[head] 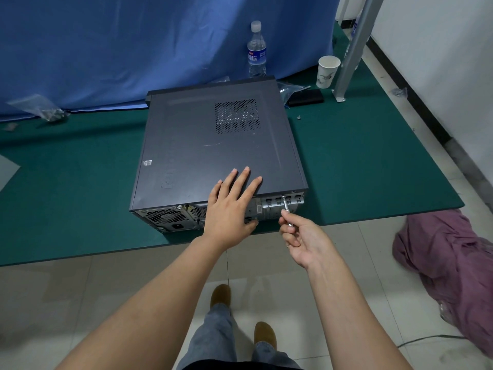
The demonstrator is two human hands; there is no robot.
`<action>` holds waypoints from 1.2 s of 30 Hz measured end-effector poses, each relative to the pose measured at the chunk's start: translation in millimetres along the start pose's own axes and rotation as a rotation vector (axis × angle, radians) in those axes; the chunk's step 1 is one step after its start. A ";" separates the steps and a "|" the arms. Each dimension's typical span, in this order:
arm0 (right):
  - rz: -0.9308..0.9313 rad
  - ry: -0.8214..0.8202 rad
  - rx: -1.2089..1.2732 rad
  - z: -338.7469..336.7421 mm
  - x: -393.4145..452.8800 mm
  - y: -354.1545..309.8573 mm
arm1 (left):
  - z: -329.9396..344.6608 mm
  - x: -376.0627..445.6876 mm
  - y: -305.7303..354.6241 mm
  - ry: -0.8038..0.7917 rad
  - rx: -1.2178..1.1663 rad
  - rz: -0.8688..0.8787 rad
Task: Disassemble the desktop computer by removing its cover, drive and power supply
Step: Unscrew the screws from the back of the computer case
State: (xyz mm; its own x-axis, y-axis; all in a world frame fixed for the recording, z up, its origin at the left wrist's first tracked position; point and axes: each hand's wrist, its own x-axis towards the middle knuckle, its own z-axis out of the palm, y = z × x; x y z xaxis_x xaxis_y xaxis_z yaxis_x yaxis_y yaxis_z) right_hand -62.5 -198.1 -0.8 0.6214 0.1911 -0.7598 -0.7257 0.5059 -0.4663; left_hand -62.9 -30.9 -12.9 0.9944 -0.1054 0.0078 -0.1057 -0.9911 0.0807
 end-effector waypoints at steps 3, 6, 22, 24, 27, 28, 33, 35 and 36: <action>0.002 -0.027 0.024 -1.1 -0.4 0.2 | 1.2 -0.1 -0.3 0.008 -0.010 0.000; 0.006 -0.038 0.024 -1.9 1.8 0.9 | 2.4 0.3 -0.6 0.027 -0.041 0.009; 0.035 -0.071 0.037 0.0 -0.7 -3.9 | -44.0 2.3 41.7 -0.230 -1.420 -0.664; 0.029 -0.067 0.027 -1.0 -1.6 -5.2 | -39.9 4.8 44.6 -0.259 -1.478 -0.752; 0.028 -0.042 0.007 -1.2 -2.0 -5.4 | -33.5 6.9 49.3 -0.309 -1.548 -0.767; 0.032 -0.040 0.009 -0.6 -1.9 -5.1 | -31.9 7.6 51.1 -0.322 -1.616 -0.792; 0.062 -0.112 0.082 4.9 -2.4 -3.8 | -24.0 8.6 53.6 -0.369 -1.910 -0.873; 0.057 -0.111 0.085 3.9 -2.3 -3.3 | -23.5 8.0 53.6 -0.379 -1.914 -0.863; 0.059 -0.111 0.086 3.3 -2.2 -3.1 | -23.8 7.3 53.6 -0.375 -1.905 -0.847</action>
State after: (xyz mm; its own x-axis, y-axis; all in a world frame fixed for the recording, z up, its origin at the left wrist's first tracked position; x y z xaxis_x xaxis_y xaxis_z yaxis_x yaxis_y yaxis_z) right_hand -60.6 -197.4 3.8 0.6106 0.3122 -0.7278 -0.7370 0.5604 -0.3779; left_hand -61.2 -82.9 15.2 0.7154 -0.0330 -0.6979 0.6305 0.4608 0.6246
